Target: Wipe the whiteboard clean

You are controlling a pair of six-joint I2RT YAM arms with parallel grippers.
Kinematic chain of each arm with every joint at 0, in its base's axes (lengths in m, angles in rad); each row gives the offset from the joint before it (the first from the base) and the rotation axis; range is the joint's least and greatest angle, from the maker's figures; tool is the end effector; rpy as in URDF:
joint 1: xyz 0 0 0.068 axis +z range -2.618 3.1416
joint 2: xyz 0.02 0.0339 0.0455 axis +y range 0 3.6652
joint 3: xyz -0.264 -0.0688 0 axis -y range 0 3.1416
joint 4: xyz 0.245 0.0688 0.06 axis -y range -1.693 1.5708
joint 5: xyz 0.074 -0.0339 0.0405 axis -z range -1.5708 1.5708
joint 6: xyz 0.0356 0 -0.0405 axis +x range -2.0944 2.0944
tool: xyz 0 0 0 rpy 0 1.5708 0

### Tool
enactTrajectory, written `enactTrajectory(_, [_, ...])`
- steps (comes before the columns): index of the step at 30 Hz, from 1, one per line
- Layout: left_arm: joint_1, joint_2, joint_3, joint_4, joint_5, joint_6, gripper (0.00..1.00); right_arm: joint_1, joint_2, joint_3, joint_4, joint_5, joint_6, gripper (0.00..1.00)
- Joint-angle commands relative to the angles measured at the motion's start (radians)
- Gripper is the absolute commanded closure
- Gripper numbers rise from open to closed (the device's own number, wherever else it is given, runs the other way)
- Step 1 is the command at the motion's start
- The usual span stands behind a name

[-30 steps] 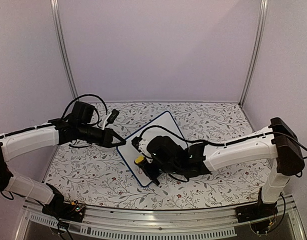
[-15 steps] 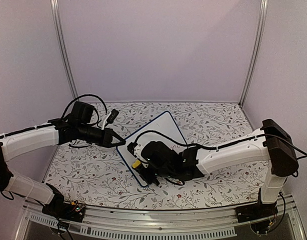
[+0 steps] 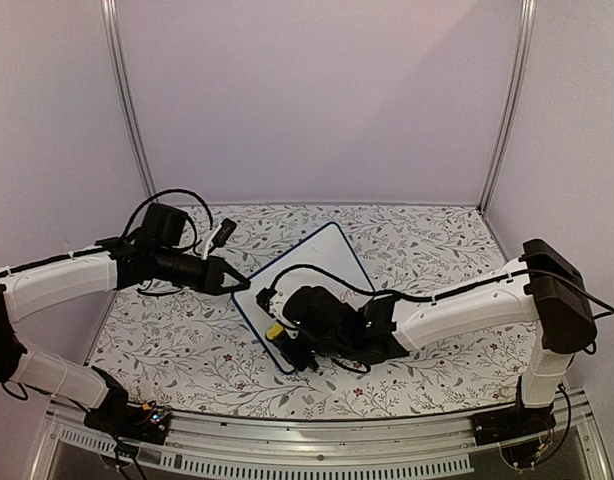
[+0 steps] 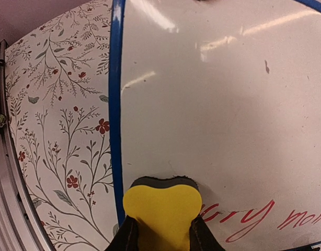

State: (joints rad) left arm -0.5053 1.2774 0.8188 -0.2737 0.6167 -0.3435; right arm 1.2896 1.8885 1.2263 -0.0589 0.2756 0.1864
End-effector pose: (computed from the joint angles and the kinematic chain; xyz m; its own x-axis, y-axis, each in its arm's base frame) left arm 0.2232 -0.1470 0.2427 -0.8106 0.1344 -0.5700 0.5292 0.5851 -0.6145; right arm 0.1242 0.3949 0.1895 -0.3409 -0.5374 -0.7714 -0.8188 0.5729 -0.0374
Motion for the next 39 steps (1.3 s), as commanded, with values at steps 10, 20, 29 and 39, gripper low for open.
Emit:
enactTrajectory(10, [0.015, -0.003, -0.007, 0.037, 0.032, 0.009, 1.00, 0.013, 0.035, -0.053, -0.035, -0.012, 0.031, 0.80])
enactTrajectory(20, [0.016, -0.007, -0.008, 0.039, 0.034, 0.009, 1.00, 0.017, 0.039, -0.073, -0.048, 0.000, 0.046, 0.80])
enactTrajectory(29, [0.015, -0.007, -0.008, 0.039, 0.034, 0.008, 1.00, 0.019, 0.031, -0.096, -0.051, 0.003, 0.059, 0.80])
enactTrajectory(39, [0.015, -0.009, -0.009, 0.039, 0.032, 0.009, 1.00, 0.019, 0.012, -0.124, -0.056, 0.008, 0.068, 0.80])
